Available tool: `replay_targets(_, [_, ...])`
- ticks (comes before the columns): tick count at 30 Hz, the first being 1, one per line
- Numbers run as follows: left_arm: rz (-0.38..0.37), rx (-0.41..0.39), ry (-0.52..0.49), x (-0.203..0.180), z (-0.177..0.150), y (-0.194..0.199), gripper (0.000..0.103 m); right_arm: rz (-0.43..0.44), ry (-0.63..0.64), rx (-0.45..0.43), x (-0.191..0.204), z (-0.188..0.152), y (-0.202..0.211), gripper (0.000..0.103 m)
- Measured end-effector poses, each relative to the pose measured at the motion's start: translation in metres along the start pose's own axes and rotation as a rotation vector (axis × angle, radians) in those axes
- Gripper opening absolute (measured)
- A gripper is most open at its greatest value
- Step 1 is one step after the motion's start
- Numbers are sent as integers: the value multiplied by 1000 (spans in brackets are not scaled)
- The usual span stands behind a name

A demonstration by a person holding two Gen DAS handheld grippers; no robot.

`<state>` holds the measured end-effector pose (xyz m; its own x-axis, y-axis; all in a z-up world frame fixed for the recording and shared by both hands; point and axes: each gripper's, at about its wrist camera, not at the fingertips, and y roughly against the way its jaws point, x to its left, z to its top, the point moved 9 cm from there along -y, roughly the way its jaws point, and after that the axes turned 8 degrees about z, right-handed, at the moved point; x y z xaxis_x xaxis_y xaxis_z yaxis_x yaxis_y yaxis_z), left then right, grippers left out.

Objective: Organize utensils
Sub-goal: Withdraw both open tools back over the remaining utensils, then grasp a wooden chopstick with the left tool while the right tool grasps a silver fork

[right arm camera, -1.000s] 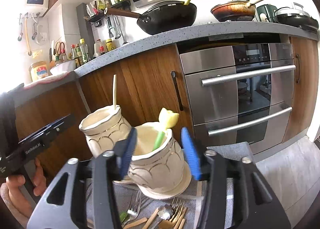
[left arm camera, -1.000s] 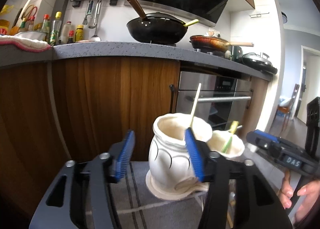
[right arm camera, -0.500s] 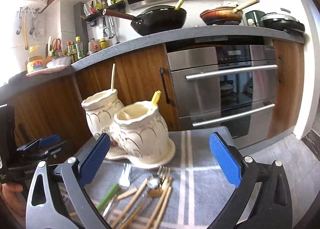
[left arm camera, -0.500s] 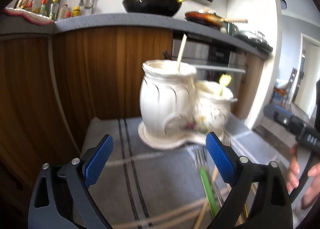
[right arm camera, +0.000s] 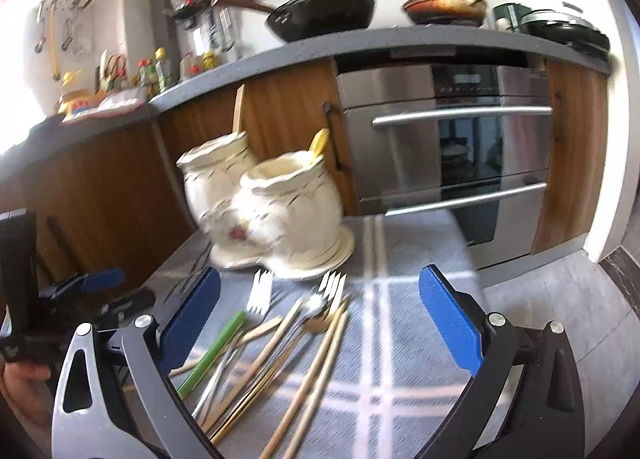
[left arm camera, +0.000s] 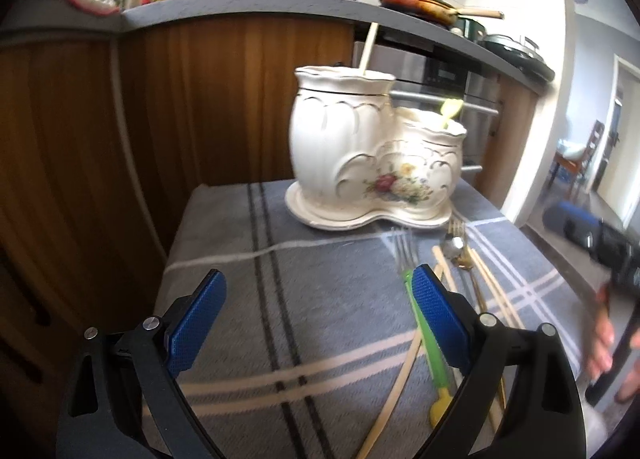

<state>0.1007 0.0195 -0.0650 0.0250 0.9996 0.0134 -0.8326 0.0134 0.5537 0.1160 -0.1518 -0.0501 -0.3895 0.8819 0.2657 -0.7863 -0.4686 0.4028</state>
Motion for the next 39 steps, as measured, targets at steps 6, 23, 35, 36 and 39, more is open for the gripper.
replay_targets(6, [20,-6,40,26,-7,8,93,60,58,129,41,-29,-20,98])
replay_targets(23, [-57,1,130,43,-6,0,93,58,133,391,95,-76,-70,25])
replay_targets(35, [-63,-13,136,43,-2,1,93,7,145,428,94,-72,-85,13])
replay_targets(36, [-62,-11,136,43,-2,1,93,10,144,424,95,-71,-85,12])
replay_targets(39, [-66,-7,132,41,-3,0,93,50,90,399,91,-69,-85,10])
